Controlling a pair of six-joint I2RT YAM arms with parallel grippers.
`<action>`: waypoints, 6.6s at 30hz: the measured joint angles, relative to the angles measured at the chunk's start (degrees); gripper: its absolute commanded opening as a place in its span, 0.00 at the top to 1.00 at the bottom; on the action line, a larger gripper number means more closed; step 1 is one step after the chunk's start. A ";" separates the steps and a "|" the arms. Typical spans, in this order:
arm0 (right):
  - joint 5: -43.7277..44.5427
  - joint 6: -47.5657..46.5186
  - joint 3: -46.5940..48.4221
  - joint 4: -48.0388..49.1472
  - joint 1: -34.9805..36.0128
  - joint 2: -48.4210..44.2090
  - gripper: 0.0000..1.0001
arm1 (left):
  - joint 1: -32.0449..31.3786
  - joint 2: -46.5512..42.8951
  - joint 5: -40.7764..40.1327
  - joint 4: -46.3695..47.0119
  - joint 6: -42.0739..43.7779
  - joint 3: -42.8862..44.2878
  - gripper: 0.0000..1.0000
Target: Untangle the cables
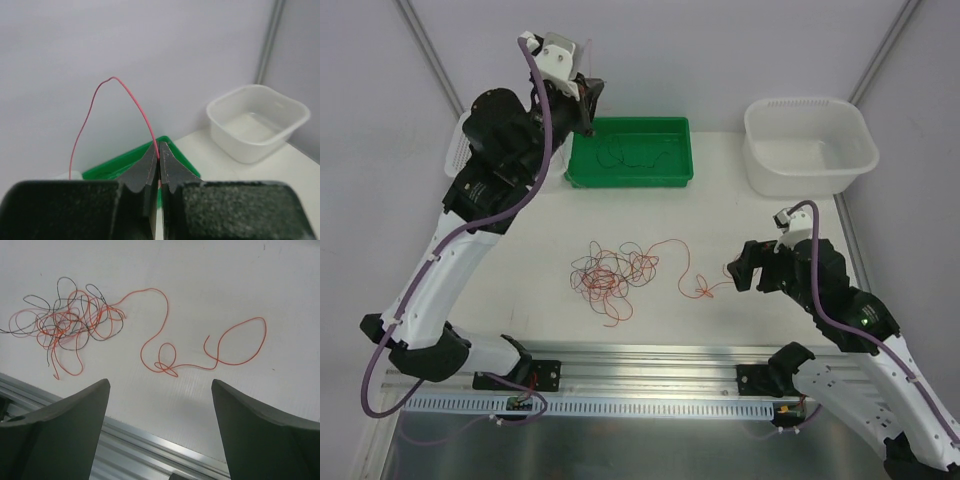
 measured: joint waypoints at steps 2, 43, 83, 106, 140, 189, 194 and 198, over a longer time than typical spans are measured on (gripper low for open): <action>-1.01 -0.20 -2.12 -0.39 0.00 -0.59 0.12 | 3.41 1.66 -0.04 -0.31 0.92 1.44 1.00; -8.94 -2.36 -10.75 6.88 0.24 8.72 0.00 | 40.63 26.18 15.19 3.37 -16.96 -12.66 0.01; -18.84 3.26 -5.64 22.45 12.39 34.77 0.01 | 13.68 -25.00 29.00 -16.48 7.76 -63.67 0.62; -9.57 18.69 5.40 42.21 19.23 65.64 0.35 | 12.92 -30.71 31.69 -15.89 -15.80 -47.01 1.00; 6.54 7.02 -3.52 19.82 10.58 30.49 0.20 | 9.84 -22.40 16.28 -17.75 -25.53 -37.48 1.00; 7.45 5.38 -20.15 22.40 -11.65 15.23 0.99 | 8.68 -27.82 -18.23 -23.45 -18.62 -37.51 1.00; 5.16 6.78 -19.76 17.29 -15.76 15.37 0.99 | 14.51 -28.44 -21.16 -25.64 -16.96 -34.29 1.00; 3.69 7.19 -18.05 14.60 -16.57 16.17 0.98 | 15.37 -27.74 -24.06 -27.41 -15.10 -31.10 1.00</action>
